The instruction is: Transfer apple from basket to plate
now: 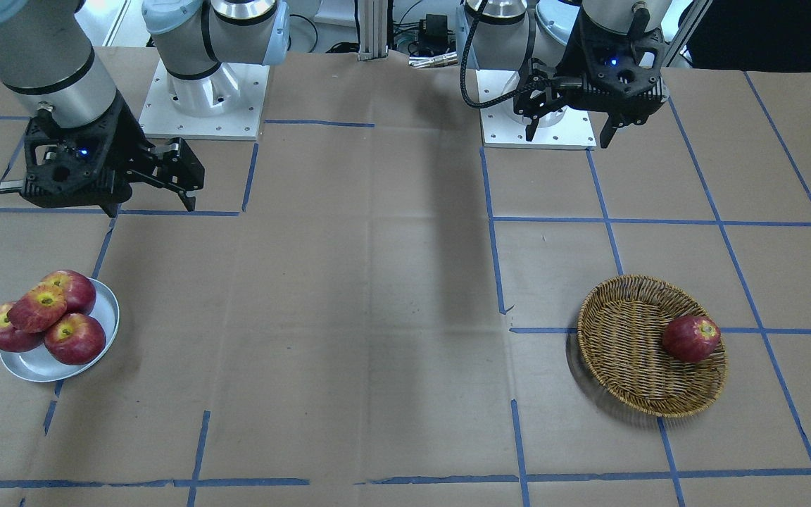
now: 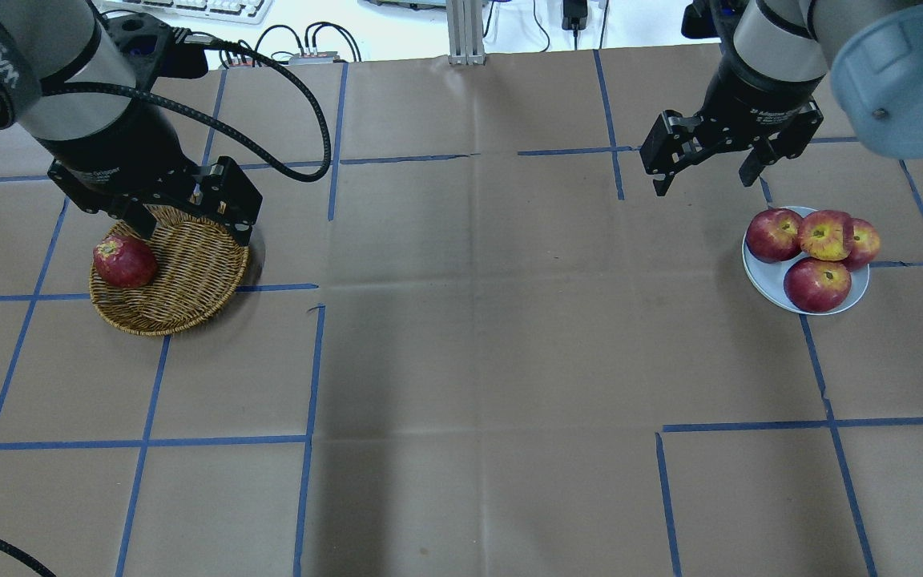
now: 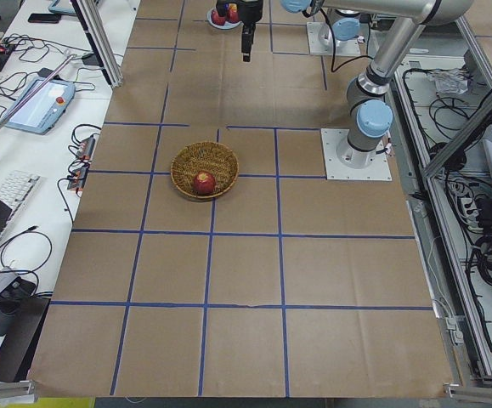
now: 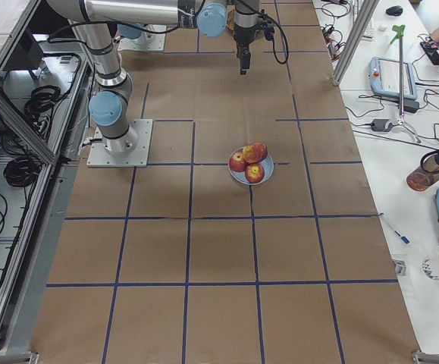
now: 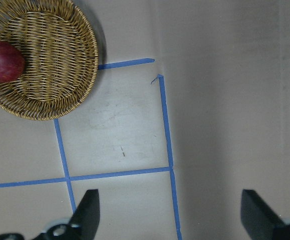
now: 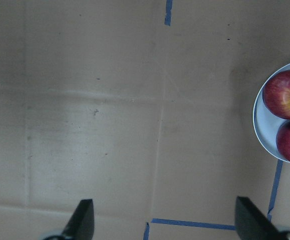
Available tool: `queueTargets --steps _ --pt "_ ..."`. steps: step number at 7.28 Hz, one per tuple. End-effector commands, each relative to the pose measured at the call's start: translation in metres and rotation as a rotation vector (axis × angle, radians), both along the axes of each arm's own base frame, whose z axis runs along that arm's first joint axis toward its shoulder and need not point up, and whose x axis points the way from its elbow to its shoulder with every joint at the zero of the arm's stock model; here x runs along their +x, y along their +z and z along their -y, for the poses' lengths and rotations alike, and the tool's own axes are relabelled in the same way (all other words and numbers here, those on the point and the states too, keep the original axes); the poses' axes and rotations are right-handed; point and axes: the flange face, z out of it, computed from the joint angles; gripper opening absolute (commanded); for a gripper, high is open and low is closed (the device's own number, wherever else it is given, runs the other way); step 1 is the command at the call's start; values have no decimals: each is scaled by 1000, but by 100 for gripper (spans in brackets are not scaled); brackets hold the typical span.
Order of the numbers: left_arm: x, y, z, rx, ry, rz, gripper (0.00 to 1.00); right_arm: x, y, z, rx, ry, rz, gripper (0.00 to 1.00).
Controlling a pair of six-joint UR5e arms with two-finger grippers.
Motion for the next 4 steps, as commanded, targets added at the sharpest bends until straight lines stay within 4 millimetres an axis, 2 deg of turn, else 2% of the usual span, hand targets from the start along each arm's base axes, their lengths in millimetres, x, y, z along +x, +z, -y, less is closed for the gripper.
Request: queueTargets --steps 1,2,3,4 --pt "0 2 1 -3 4 0 99 0 2 0 -4 -3 2 100" --pt "1 2 0 -3 9 1 99 0 3 -1 -7 -3 1 100" --pt "1 11 1 -23 12 1 99 0 4 -2 -8 -3 -1 100" --pt "1 1 -1 0 6 2 99 0 4 -2 -8 -3 -1 100"
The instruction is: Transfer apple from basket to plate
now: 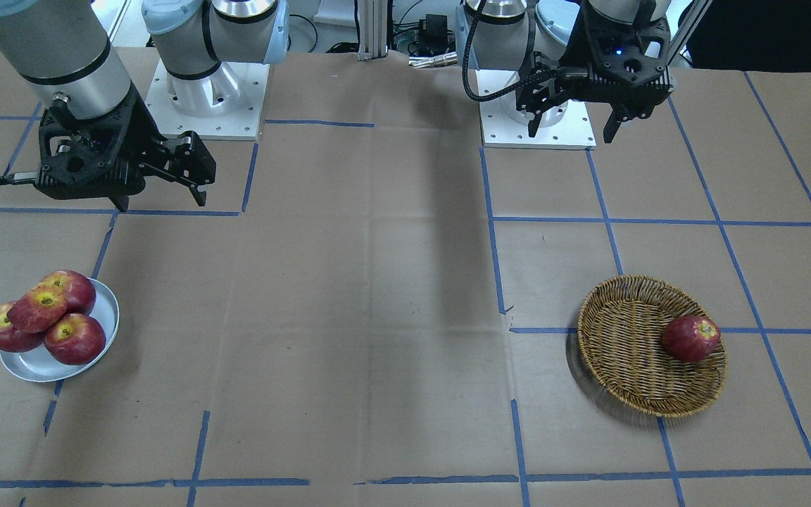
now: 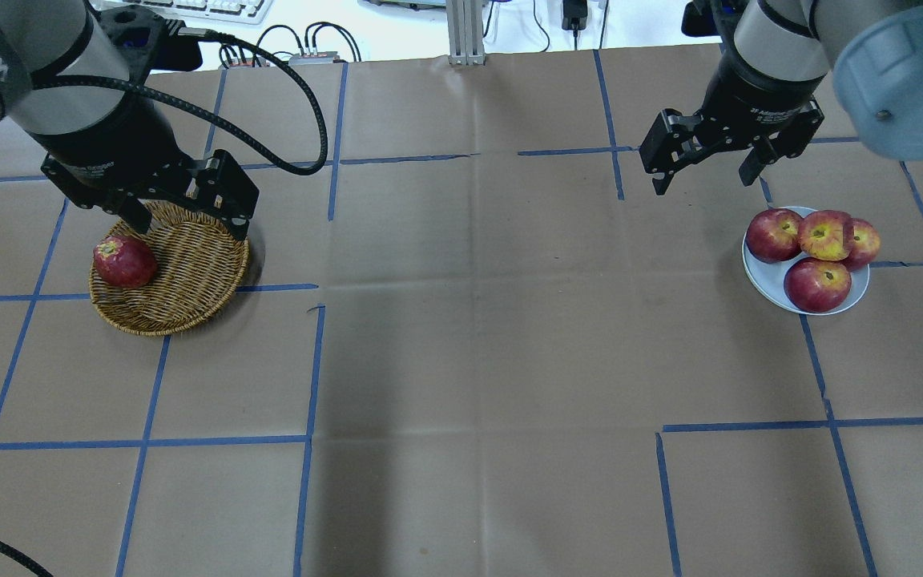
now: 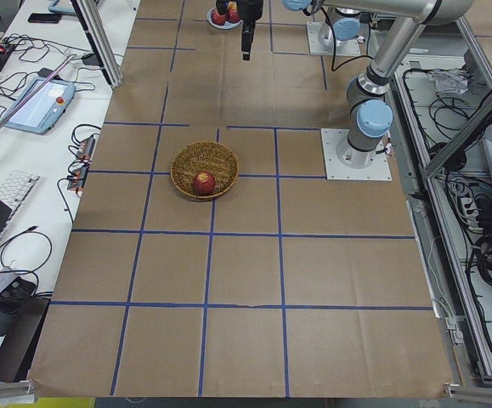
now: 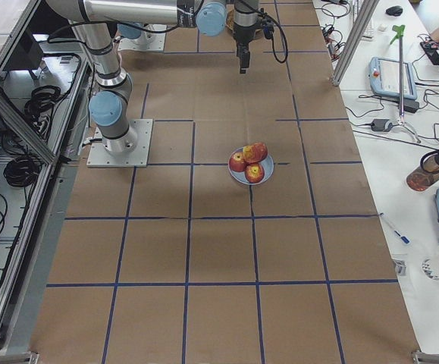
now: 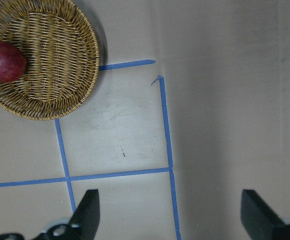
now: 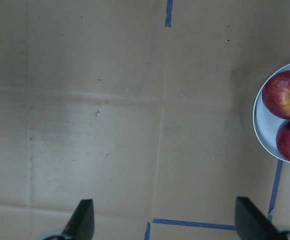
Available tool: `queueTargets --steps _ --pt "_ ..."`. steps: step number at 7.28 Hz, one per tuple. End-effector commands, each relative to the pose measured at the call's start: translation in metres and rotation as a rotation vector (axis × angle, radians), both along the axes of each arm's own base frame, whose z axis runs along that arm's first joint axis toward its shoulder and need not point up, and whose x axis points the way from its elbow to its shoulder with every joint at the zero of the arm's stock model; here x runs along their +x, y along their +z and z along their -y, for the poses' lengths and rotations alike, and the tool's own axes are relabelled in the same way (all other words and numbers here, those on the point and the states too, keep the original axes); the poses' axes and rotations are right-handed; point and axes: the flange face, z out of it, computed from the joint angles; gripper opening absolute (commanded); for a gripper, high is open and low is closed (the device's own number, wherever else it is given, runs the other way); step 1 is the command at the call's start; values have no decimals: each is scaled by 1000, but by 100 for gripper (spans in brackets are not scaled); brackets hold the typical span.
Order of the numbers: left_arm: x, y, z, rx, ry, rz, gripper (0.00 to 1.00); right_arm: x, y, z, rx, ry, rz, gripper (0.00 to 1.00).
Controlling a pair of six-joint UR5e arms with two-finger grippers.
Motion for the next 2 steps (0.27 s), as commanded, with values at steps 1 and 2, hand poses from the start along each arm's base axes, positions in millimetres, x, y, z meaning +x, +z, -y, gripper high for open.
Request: queueTargets --steps 1,2 --pt "-1 -8 -5 49 -8 -1 99 0 0 0 -1 1 -4 100" --pt "-1 -11 -5 66 -11 -1 99 0 0 0 -1 1 -4 100"
